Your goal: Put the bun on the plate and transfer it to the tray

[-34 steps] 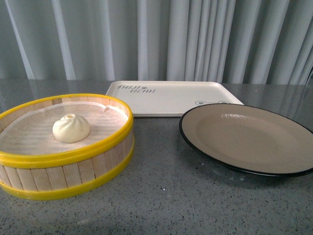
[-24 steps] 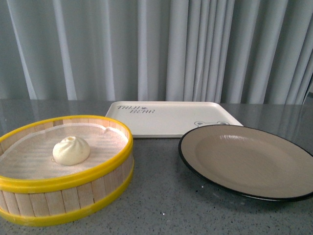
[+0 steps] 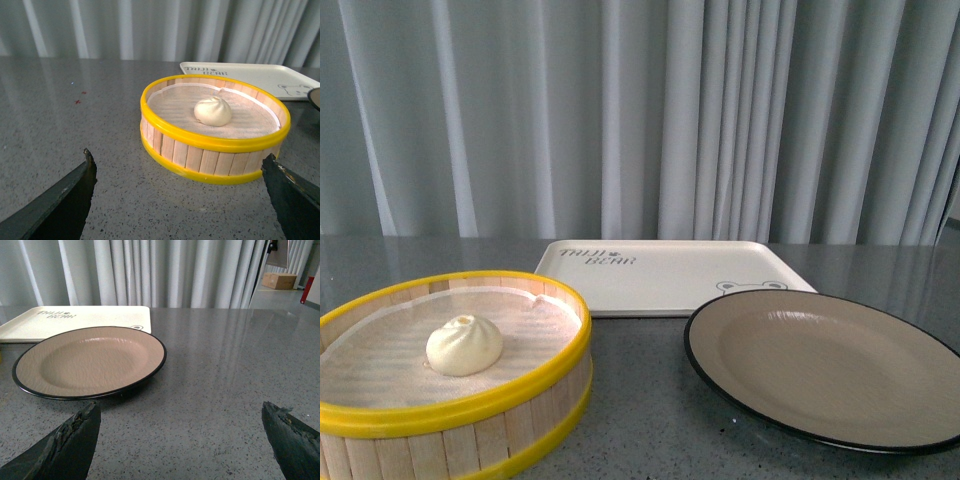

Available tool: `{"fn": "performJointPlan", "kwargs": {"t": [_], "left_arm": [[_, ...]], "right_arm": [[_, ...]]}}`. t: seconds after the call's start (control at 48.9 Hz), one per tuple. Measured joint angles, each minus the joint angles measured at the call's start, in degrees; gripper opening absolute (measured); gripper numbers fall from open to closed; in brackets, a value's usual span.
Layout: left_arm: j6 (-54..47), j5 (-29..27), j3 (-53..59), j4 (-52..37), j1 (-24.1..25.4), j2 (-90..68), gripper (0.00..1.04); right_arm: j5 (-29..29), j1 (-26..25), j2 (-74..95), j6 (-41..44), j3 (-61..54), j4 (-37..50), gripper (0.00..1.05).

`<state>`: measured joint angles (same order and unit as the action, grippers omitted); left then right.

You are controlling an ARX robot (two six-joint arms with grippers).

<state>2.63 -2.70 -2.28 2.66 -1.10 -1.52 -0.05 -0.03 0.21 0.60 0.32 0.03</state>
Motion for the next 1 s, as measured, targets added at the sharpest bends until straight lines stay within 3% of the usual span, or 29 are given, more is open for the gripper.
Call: {"fn": "performJointPlan", "kwargs": {"t": [0.041, 0.082, 0.266, 0.45, 0.532, 0.798, 1.003], "left_arm": [[7.6, -5.9, -4.0, 9.9, -1.2, -6.1, 0.98], [10.8, -6.4, -5.2, 11.7, -1.4, -9.0, 0.98], [20.2, 1.1, -10.7, 1.4, 0.8, -20.3, 0.98], [16.0, 5.9, -23.5, -11.4, 1.0, -37.9, 0.98], [13.2, 8.8, -30.4, -11.4, -0.8, -46.6, 0.98], [2.3, -1.5, -49.7, -1.4, -9.8, -70.1, 0.98], [0.5, -3.5, -55.3, -1.9, -13.7, -80.9, 0.98]], "right_arm": [[0.0, 0.0, 0.0, 0.0, 0.0, 0.0, 0.96], [0.0, 0.0, 0.0, 0.0, 0.0, 0.0, 0.96], [0.0, 0.0, 0.0, 0.0, 0.0, 0.0, 0.96], [0.0, 0.0, 0.0, 0.0, 0.0, 0.0, 0.96], [0.0, 0.0, 0.0, 0.0, 0.0, 0.0, 0.96], [0.0, 0.0, 0.0, 0.0, 0.0, 0.0, 0.96], [0.0, 0.0, 0.0, 0.0, 0.0, 0.0, 0.96]]}}
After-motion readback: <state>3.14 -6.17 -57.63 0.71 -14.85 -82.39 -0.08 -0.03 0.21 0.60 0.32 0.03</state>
